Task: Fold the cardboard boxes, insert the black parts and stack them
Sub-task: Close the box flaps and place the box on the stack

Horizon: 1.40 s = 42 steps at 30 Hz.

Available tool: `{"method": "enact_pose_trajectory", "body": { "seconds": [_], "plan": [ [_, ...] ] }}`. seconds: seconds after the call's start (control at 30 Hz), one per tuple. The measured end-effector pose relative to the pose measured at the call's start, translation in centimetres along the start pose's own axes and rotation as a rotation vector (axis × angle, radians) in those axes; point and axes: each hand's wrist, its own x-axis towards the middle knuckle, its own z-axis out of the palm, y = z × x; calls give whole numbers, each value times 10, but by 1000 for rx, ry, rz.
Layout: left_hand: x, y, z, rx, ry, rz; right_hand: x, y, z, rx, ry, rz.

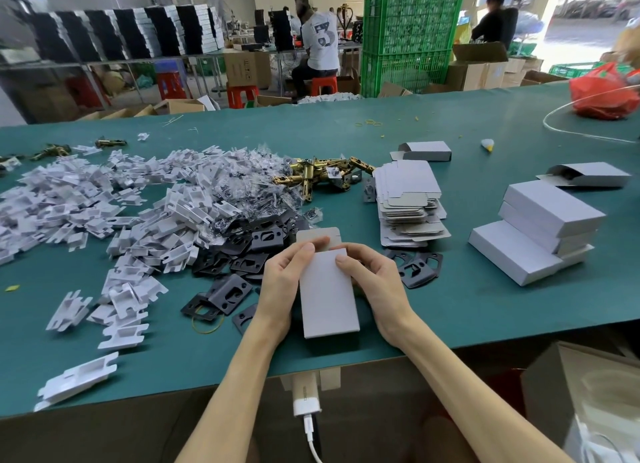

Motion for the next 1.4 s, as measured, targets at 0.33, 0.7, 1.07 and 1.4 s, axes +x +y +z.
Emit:
{"method": "enact_pose_trajectory", "body": {
  "seconds": [0.33, 0.7, 1.07, 1.4],
  "plan": [
    [-1, -1, -3, 55, -9, 84, -1, 0, -1, -37, 8, -57],
    [6, -3, -8, -97, 356, 243, 1, 3, 9, -287, -209, -12],
    [-2, 0, -1, -17, 138, 144, 2, -1, -3, 260, 312, 97],
    [-4, 4, -3, -73, 33, 60, -1, -4, -4, 303, 264, 67]
  ]
}}
